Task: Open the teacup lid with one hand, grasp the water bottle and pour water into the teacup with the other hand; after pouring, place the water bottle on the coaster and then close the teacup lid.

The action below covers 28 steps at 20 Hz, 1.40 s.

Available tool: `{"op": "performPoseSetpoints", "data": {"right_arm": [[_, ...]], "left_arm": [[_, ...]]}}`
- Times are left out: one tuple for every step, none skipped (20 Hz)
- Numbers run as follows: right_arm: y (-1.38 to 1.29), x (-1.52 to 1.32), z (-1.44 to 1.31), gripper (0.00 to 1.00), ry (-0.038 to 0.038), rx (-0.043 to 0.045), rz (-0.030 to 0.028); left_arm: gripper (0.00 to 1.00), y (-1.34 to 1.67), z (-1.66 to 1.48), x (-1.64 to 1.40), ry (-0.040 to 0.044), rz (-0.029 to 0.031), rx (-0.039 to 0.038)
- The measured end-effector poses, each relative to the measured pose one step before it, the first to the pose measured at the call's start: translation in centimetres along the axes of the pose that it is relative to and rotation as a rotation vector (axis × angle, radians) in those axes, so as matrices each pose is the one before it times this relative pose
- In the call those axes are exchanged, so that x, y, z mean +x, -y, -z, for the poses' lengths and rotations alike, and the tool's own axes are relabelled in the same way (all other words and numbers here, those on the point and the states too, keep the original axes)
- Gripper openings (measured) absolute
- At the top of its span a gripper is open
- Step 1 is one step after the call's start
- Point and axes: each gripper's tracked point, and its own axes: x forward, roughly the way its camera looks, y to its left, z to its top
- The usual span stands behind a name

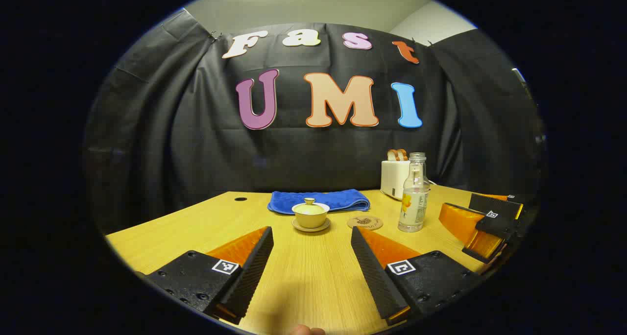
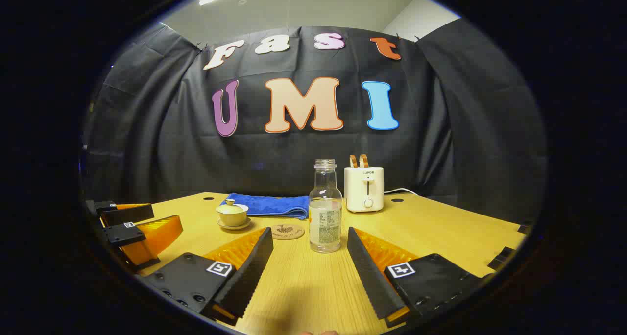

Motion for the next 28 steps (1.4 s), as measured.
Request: {"op": "performPoseSetpoints", "data": {"right_arm": [[0.027, 0.018, 0.097, 0.98, -0.00054, -0.00045, 0.00005], [-0.013, -0.054, -0.133, 0.96, 0.00260, 0.00002, 0.00017], [-0.014, 0.040, 0.096, 0.95, -0.00157, 0.00028, -0.00003], [0.001, 0.032, -0.026, 0.94, -0.00107, -0.00055, -0.00014], [0.041, -0.145, 0.043, 0.94, 0.00173, 0.00026, 0.00010], [-0.003, 0.083, -0.026, 1.00, -0.00063, -0.00027, -0.00011], [-0.016, 0.043, 0.025, 0.94, -0.00093, 0.00011, -0.00001], [-0.008, -0.104, -0.102, 0.94, 0.00109, -0.00003, 0.00016], [0.024, 0.064, 0.099, 0.98, -0.00014, 0.00003, 0.00002], [-0.028, 0.051, -0.056, 0.94, -0.00074, -0.00014, 0.00005], [0.002, -0.088, -0.012, 0.98, 0.00089, 0.00008, 0.00016], [0.006, 0.057, -0.008, 0.98, -0.00043, -0.00015, 0.00003], [-0.011, -0.022, 0.082, 0.94, -0.00004, 0.00011, 0.00012], [0.008, -0.017, -0.045, 1.00, 0.00014, -0.00029, -0.00004], [0.005, -0.010, 0.019, 0.97, -0.00011, 0.00013, 0.00006], [0.003, 0.005, -0.054, 0.94, -0.00012, -0.00014, -0.00017], [-0.021, -0.013, 0.031, 0.94, 0.00021, -0.00022, 0.00003], [0.033, 0.016, -0.026, 0.98, -0.00014, 0.00041, 0.00000], [-0.021, -0.027, 0.036, 0.98, 0.00027, -0.00035, -0.00013], [-0.006, 0.097, -0.066, 0.94, 0.00000, 0.00024, 0.00010], [-0.001, -0.040, 0.081, 0.94, -0.00007, -0.00028, -0.00001], [0.026, -0.032, -0.025, 0.94, 0.00037, 0.00015, 0.00014], [-0.035, 0.041, 0.015, 0.94, -0.00019, -0.00006, -0.00003], [0.016, 0.004, -0.055, 0.94, 0.00031, 0.00008, -0.00004], [0.012, -0.011, 0.094, 0.96, 0.00012, 0.00009, -0.00009], [0.023, 0.005, -0.044, 0.98, 0.00034, -0.00007, 0.00008], [-0.048, 0.006, 0.029, 0.98, -0.00041, -0.00001, 0.00003], [0.008, 0.007, -0.033, 0.94, 0.00053, 0.00006, 0.00014]], "left_arm": [[0.94, 0.011, 0.048, 0.054, 0.00092, -0.00319, -0.00155], [0.94, 0.076, -0.010, 0.017, 0.00100, -0.00039, -0.00042], [0.94, 0.044, 0.052, 0.095, -0.00098, -0.00034, 0.00165], [0.94, -0.025, -0.024, -0.048, 0.00002, -0.00005, 0.00015], [0.94, -0.016, 0.024, -0.012, 0.00096, -0.00013, 0.00086], [0.94, -0.023, -0.003, 0.024, -0.00046, 0.00004, -0.00022], [0.94, 0.048, 0.042, 0.000, 0.00044, -0.00006, -0.00061], [0.94, -0.018, -0.088, -0.027, 0.00135, 0.00005, -0.00090], [0.94, -0.026, 0.061, 0.095, -0.00002, -0.00025, -0.00067], [0.94, 0.086, 0.034, 0.075, -0.00009, 0.00098, 0.00065], [0.94, 0.082, -0.014, -0.085, 0.00068, 0.00226, 0.00003], [0.94, 0.043, -0.088, 0.044, 0.00109, 0.00287, -0.00008], [0.94, 0.017, 0.078, -0.047, -0.00020, 0.00221, 0.00050], [0.94, -0.004, -0.006, 0.003, -0.00096, 0.00011, 0.00065], [0.94, -0.008, 0.079, 0.067, 0.00022, -0.00002, -0.00031], [0.94, -0.024, -0.095, -0.016, 0.00137, -0.00011, -0.00095], [0.94, 0.015, 0.054, -0.036, 0.00021, -0.00011, -0.00031], [0.94, 0.018, -0.032, 0.009, -0.00094, 0.00006, 0.00056], [0.94, -0.006, 0.036, 0.035, 0.00051, 0.00065, -0.00006], [0.94, 0.122, -0.113, -0.045, 0.00164, 0.00441, 0.00001], [0.94, 0.047, 0.112, 0.010, -0.00061, 0.00328, 0.00075], [0.94, 0.002, -0.008, -0.014, 0.00030, 0.00014, -0.00041], [0.94, -0.050, -0.015, 0.023, 0.00062, 0.00021, -0.00012], [0.94, 0.007, -0.019, 0.053, -0.00031, -0.00088, 0.00000], [0.94, 0.004, 0.062, -0.057, -0.00086, -0.00098, 0.00049], [0.94, -0.056, -0.054, -0.036, 0.00056, -0.00018, -0.00040], [0.94, 0.031, 0.043, 0.052, 0.00007, -0.00042, -0.00002], [0.94, 0.004, -0.007, -0.033, -0.00005, -0.00007, -0.00001]]}}
